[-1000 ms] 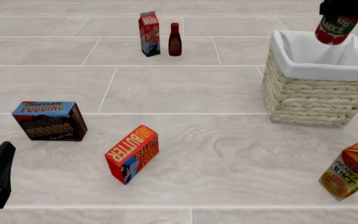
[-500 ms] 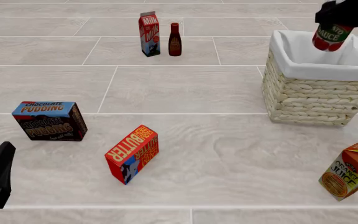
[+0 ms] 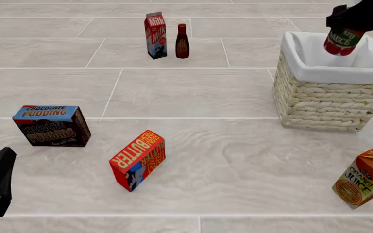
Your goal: Pick the tomato sauce and place it in the basket.
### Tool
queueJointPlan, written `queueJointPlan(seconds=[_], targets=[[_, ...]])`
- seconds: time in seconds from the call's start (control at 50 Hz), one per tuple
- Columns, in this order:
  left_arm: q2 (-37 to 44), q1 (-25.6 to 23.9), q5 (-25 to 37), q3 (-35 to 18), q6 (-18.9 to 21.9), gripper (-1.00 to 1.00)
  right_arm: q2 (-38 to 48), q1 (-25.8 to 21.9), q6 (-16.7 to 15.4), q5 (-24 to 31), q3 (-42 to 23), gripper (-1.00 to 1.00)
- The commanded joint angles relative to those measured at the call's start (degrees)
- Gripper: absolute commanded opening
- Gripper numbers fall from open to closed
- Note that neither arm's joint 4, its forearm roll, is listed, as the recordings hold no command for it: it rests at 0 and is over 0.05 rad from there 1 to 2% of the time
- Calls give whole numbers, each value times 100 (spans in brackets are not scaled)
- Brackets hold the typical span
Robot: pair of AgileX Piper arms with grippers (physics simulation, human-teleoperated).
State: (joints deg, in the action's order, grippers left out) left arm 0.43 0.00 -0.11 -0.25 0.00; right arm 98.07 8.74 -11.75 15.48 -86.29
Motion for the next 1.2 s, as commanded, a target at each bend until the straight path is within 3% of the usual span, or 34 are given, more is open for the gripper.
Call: queueJointPlan(seconds=[0.02, 1.2], targets=[[0, 0, 0, 0, 0, 100, 120, 9, 113, -14, -87, -100], [0, 0, 0, 0, 0, 100, 704, 129, 26, 25, -541, -100]])
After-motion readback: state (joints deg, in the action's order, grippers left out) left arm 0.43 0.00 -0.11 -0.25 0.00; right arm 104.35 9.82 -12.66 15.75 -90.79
